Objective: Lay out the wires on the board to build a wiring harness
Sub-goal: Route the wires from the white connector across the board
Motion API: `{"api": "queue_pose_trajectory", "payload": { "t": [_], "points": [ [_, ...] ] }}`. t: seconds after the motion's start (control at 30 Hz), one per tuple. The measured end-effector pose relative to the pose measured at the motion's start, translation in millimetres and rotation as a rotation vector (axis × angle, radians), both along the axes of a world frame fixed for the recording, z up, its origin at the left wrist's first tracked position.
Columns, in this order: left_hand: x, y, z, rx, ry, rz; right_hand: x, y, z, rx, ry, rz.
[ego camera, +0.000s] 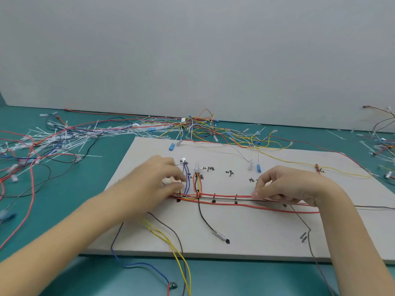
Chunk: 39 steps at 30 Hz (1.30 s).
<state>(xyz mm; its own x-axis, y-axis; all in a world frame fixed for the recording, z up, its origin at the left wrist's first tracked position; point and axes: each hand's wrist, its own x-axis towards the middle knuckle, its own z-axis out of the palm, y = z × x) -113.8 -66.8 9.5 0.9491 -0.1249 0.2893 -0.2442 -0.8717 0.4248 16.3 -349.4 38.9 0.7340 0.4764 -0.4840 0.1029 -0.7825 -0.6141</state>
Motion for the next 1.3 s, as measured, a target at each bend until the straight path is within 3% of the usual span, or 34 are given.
{"api": "queue_pose_trajectory", "payload": {
  "t": [0.17,0.37,0.53,0.67,1.3],
  "points": [
    [11,-27,-12,0.131,-0.113,-0.086,3,4,-5,0.119,-0.027,-0.116],
    [21,-30,-13,0.073,-0.045,-0.107,7,4,-8,0.157,-0.056,-0.180],
    [33,-35,-8,-0.284,0.219,-0.051,9,5,-8,0.262,-0.019,-0.223],
    [41,-30,-4,-0.388,0.384,-0.033,13,3,-8,0.408,0.046,-0.287],
    [38,-14,-5,-0.427,0.398,-0.130,8,2,-2,0.223,0.064,-0.180]
  ]
}}
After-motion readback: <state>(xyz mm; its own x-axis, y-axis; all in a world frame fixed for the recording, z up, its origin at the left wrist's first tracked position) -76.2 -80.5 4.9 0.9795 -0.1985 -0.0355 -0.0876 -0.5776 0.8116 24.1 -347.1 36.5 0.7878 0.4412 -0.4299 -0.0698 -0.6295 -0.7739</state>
